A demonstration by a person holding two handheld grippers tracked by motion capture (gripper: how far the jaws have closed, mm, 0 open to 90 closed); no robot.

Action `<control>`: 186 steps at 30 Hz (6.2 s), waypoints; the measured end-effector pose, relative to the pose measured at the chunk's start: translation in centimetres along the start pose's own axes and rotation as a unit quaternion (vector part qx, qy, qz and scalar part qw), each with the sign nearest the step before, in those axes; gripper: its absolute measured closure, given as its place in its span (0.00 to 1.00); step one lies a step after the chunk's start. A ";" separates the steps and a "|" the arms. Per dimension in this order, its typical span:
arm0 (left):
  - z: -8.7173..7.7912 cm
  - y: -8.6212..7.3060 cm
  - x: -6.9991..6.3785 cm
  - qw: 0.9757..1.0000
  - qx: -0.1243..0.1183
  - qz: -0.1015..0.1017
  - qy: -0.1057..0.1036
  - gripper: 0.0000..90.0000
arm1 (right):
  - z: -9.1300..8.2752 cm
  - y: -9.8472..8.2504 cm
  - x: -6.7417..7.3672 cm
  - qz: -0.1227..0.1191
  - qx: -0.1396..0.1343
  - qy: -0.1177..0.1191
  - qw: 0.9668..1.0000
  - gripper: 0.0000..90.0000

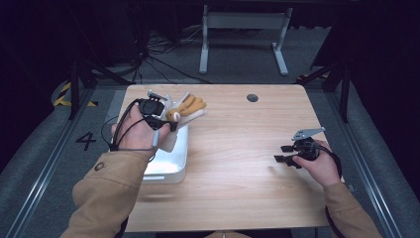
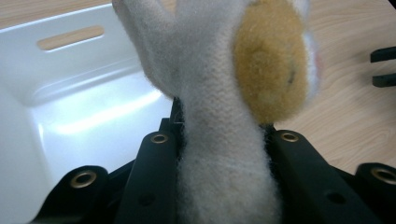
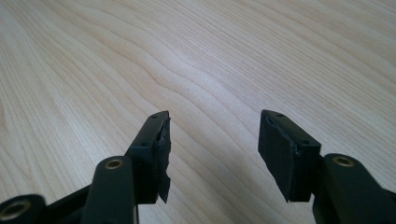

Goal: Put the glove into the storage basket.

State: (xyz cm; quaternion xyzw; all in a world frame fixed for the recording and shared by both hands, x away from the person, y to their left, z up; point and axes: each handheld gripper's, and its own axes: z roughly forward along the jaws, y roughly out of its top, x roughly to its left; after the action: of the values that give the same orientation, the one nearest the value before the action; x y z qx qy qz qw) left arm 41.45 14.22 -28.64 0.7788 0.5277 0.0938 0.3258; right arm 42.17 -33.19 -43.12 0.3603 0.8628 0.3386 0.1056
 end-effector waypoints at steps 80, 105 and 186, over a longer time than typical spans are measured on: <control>10.5 -4.5 7.2 0.970 0.119 -0.203 0.066 0.79 | 0.2 -2.0 -0.8 0.026 0.001 0.009 1.000 0.48; 11.1 -4.6 6.4 0.975 0.107 -0.181 0.072 0.35 | 0.4 -2.1 -0.8 0.025 0.002 0.008 1.000 0.46; 9.1 -4.5 -9.0 0.964 -0.060 0.169 -0.197 0.41 | -0.3 -2.7 -0.3 0.006 -0.014 0.007 1.000 0.44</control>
State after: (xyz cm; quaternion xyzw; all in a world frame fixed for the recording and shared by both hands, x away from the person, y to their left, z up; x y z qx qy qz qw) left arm 38.67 3.55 -36.58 0.8387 0.3068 0.0240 0.4492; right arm 40.76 -34.91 -44.73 0.3620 0.8562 0.3540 0.1029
